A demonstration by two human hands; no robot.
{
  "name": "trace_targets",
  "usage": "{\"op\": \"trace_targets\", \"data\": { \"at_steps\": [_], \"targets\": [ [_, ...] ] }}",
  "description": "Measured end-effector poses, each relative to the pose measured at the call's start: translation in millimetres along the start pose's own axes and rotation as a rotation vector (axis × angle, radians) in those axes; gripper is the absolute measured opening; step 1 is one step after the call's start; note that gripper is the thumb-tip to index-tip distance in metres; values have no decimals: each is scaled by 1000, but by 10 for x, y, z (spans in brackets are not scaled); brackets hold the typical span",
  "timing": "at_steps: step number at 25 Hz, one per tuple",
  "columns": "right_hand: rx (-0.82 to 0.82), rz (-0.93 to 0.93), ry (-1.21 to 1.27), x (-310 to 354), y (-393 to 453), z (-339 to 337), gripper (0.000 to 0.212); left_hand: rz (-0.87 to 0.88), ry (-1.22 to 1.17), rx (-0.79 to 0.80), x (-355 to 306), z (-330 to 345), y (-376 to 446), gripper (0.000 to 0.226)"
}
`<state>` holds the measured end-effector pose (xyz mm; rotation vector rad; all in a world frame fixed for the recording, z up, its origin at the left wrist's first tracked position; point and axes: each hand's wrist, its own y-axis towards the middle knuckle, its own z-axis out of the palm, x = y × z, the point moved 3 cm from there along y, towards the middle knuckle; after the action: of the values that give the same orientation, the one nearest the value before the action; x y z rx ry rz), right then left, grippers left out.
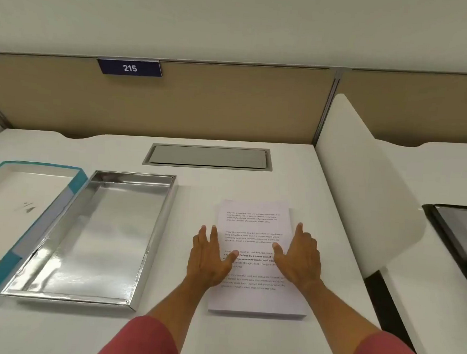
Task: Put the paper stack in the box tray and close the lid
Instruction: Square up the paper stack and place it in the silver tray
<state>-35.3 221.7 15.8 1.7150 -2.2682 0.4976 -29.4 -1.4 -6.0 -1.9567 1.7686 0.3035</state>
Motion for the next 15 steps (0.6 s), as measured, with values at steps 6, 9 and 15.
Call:
{"op": "trace_targets", "data": {
  "at_steps": [6, 9, 15],
  "targets": [
    [104, 288, 294, -129, 101, 99, 47, -231, -285, 19, -19, 11, 106, 76],
    [154, 324, 368, -132, 174, 86, 29, -358, -430, 39, -15, -10, 181, 76],
    [237, 396, 605, -214, 349, 86, 32, -479, -649, 60, 71, -31, 352, 47]
  ]
}}
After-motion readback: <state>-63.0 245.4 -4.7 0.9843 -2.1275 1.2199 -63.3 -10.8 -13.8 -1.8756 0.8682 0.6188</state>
